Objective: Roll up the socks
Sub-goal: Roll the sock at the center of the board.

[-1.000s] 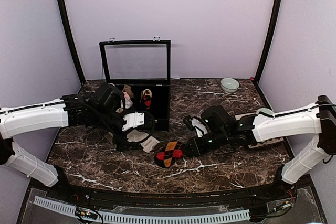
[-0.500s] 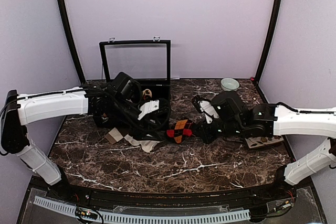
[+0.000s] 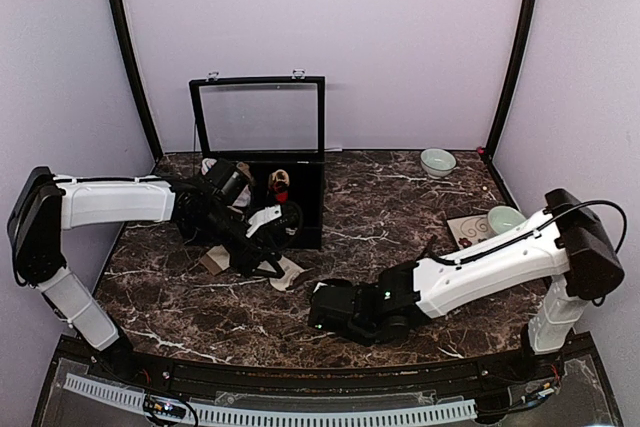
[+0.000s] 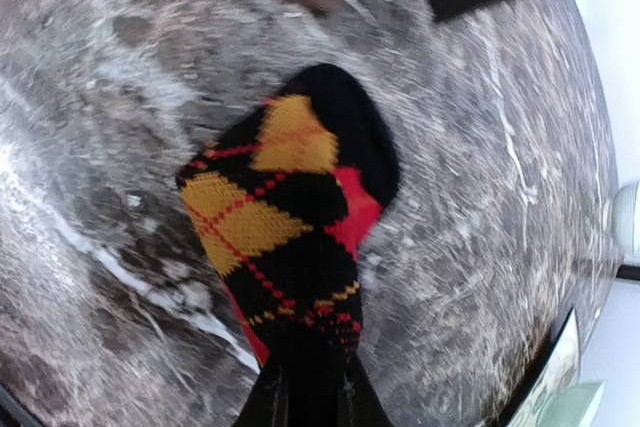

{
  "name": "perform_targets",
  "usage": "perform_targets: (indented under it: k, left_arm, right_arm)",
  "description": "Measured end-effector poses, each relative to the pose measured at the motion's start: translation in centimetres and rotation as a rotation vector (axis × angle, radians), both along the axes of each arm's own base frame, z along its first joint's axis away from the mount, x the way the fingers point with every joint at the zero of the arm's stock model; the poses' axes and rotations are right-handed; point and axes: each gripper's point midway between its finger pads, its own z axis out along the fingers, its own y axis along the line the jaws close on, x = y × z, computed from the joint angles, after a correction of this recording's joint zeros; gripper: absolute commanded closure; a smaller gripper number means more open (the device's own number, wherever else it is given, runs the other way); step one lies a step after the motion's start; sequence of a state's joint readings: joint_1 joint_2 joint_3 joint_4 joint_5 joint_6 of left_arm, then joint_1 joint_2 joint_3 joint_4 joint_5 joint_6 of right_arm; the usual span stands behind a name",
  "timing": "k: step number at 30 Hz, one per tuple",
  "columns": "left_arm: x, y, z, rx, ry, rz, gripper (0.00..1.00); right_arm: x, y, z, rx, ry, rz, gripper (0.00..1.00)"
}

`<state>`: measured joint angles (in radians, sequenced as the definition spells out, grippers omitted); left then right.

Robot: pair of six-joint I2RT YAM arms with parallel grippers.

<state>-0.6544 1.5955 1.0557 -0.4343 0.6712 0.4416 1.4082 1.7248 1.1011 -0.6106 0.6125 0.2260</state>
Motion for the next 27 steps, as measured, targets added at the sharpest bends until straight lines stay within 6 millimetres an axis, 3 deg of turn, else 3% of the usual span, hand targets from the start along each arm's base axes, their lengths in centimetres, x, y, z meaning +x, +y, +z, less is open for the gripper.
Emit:
perform_targets:
  k: [5,11,15,21,27]
  left_arm:
    - [0.3,0.6,-1.0,0.044,-0.031,0.009,0.41]
    - [0.9,-0.2,-4.0,0.115,-0.014,-0.012,0.41]
    - [1.0,-3.3,-5.8,0.152,-0.016,-0.078,0.41]
    - [0.5,-8.5,-6.2,0.129,-0.037,-0.187,0.43]
    - [0.3,-9.7,-8.5,0.164,-0.027,-0.232,0.5]
  right_arm:
    - [-2.0,2.3,-2.9,-0.123,-0.036,0.096,1.0]
    - [-3.3,3.6,-4.0,-0.15,-0.057,0.159,1.0]
    - [-3.4,4.0,-4.1,-0.141,-0.059,0.171,1.0]
    - [-3.5,4.0,-4.8,-0.125,-0.055,0.185,1.0]
    - [-3.5,4.1,-5.0,-0.121,-0.069,0.201,1.0]
